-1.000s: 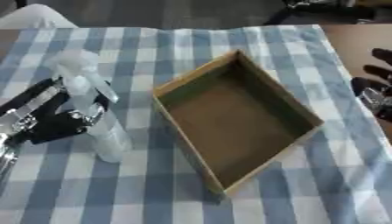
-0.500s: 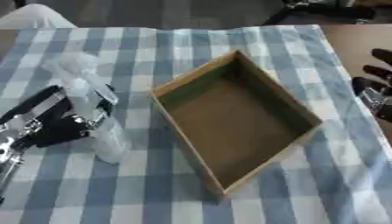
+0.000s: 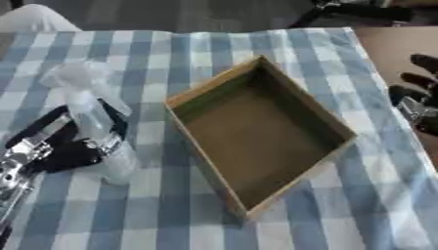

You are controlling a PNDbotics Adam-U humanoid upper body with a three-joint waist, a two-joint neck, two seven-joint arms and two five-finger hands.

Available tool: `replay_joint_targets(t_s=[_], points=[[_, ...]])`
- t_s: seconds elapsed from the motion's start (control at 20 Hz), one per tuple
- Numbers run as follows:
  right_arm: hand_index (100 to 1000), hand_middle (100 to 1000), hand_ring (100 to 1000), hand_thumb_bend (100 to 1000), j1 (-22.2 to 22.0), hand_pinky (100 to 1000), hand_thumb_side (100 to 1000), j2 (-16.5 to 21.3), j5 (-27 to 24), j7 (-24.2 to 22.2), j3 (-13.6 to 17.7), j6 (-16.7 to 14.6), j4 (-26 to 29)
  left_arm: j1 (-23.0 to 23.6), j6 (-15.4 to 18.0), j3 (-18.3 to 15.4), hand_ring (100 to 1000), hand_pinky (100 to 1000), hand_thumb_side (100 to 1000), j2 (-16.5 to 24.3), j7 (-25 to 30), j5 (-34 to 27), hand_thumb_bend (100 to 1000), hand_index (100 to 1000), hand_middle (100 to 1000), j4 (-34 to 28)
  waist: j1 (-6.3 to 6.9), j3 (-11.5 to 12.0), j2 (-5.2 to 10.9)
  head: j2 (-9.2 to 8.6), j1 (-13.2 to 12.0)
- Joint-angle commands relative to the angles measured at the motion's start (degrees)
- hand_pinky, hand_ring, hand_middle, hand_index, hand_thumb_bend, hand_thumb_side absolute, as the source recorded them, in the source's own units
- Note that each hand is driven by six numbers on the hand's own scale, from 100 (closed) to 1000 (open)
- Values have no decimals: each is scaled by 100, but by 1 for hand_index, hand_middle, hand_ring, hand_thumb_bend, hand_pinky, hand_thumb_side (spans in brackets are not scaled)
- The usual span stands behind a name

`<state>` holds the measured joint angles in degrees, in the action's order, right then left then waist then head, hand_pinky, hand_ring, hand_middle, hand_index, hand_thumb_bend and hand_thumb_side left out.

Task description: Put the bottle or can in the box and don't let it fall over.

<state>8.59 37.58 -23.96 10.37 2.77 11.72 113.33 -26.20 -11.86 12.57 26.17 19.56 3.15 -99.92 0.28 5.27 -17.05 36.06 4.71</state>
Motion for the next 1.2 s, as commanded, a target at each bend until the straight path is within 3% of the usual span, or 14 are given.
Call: replay_joint_targets(t_s=[0.05,0.2,0.35,0.6,0.75,0.85,1.05,1.2], points=[[896,1000,957,230,60,948,122,90,-8,1,52,2,126,4,125,2,1000,893,404,28,-111,-105,100,513,744,24,-12,-6,58,-40,8],[896,1000,956,228,61,948,123,85,-8,2,53,6,126,23,269,-15,1000,802,436,-28,-317,-286,100,468,675,72,-16,-1,57,-47,5],[895,1000,956,226,61,948,123,81,-7,3,56,7,126,47,367,-96,1000,675,464,-107,-571,-537,100,379,516,220,-24,10,59,-51,4],[894,1000,955,222,65,948,125,67,-13,-1,62,0,126,60,650,-115,995,597,507,-224,-1002,-967,100,245,381,568,-35,7,53,-66,-11],[894,1000,954,218,68,948,127,57,-21,-2,64,-3,126,58,896,-25,905,523,518,-265,-1241,-1205,100,166,275,703,-38,4,47,-62,-21],[893,1000,954,217,72,948,127,55,-25,-2,65,-6,126,56,1066,-7,816,420,521,-289,-1393,-1332,100,109,186,823,-41,6,44,-61,-26],[892,1000,953,214,76,948,128,57,-28,-8,67,-20,126,32,1421,30,802,343,526,-308,-1643,-1379,100,100,167,1096,-46,5,43,-66,-34],[891,1000,953,213,73,948,127,59,-26,-12,70,-28,126,4,1697,69,803,298,530,-288,-1544,-1283,100,100,177,1072,-48,6,44,-65,-36]])
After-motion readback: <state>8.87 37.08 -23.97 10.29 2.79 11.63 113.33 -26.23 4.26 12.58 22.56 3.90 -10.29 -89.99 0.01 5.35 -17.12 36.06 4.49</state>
